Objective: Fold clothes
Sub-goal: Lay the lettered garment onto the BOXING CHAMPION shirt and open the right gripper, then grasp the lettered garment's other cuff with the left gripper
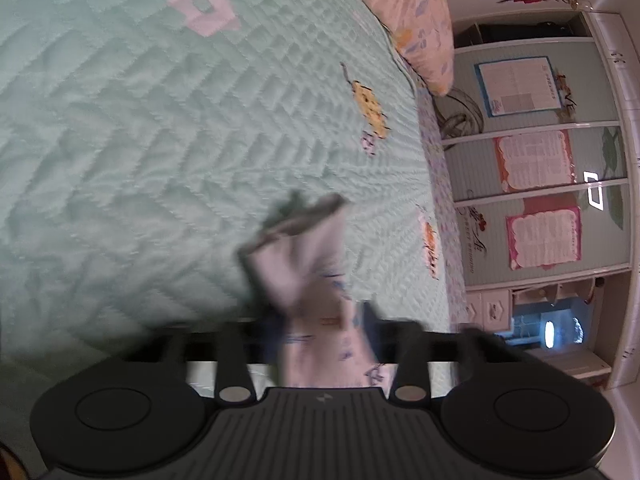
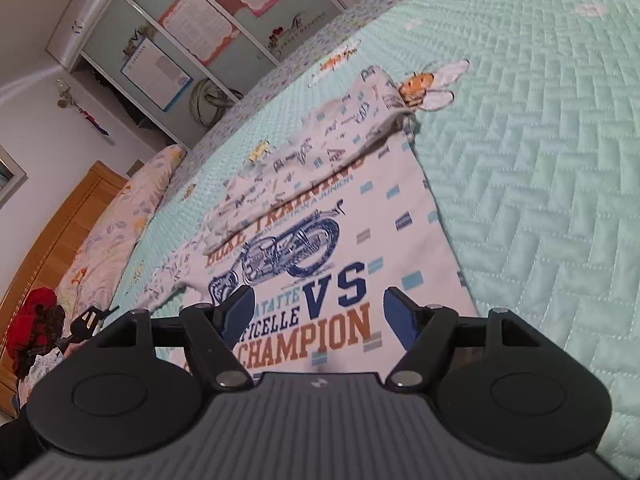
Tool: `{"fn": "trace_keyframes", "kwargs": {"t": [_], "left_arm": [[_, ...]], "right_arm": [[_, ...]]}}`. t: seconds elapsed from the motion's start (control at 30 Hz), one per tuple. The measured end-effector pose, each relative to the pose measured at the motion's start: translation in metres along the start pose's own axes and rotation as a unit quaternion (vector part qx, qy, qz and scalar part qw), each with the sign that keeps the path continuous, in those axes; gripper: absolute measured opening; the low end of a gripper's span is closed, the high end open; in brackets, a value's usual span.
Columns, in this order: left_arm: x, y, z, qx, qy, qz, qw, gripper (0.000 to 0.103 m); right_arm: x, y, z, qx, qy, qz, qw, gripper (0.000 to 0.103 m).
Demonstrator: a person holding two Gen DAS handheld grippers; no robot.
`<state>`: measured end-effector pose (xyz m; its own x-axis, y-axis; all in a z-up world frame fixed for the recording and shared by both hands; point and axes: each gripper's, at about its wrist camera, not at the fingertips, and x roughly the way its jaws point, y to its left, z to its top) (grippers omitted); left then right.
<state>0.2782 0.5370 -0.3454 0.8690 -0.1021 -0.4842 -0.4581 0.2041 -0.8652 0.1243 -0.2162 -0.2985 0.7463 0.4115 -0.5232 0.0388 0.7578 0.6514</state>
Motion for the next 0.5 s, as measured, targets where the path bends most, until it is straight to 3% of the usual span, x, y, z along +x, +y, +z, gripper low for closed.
{"fn": "trace_keyframes", "kwargs": {"t": [0.2, 0.23, 0.27, 0.37, 0.43, 0.5], "left_arm": [[-0.014, 0.010, -0.009, -0.006, -0.030, -0.010, 0.9995, 0.023], [-0.018, 0.011, -0.010, -0.015, -0.040, -0.014, 0.9990, 0.033], [-0.022, 0.011, -0.012, -0.021, -0.046, -0.021, 0.9985, 0.052], [-0.032, 0.009, -0.018, -0.025, -0.060, -0.033, 0.9973, 0.063], [-0.035, 0.006, -0.019, -0.014, -0.067, -0.014, 0.9975, 0.061], [-0.036, 0.003, -0.020, -0.005, -0.071, 0.005, 0.9975, 0.048]], "right_arm": [[0.000, -0.005, 0.000, 0.005, 0.005, 0.002, 1.000, 0.073], [-0.001, -0.006, 0.000, 0.006, 0.005, 0.002, 1.000, 0.073], [-0.001, -0.006, 0.000, 0.008, 0.005, 0.002, 1.000, 0.073], [-0.001, -0.006, 0.000, 0.008, 0.005, 0.002, 1.000, 0.073], [0.000, -0.006, 0.001, 0.006, 0.006, 0.001, 1.000, 0.074], [0.000, -0.006, 0.000, 0.005, 0.007, 0.001, 1.000, 0.074]]}}
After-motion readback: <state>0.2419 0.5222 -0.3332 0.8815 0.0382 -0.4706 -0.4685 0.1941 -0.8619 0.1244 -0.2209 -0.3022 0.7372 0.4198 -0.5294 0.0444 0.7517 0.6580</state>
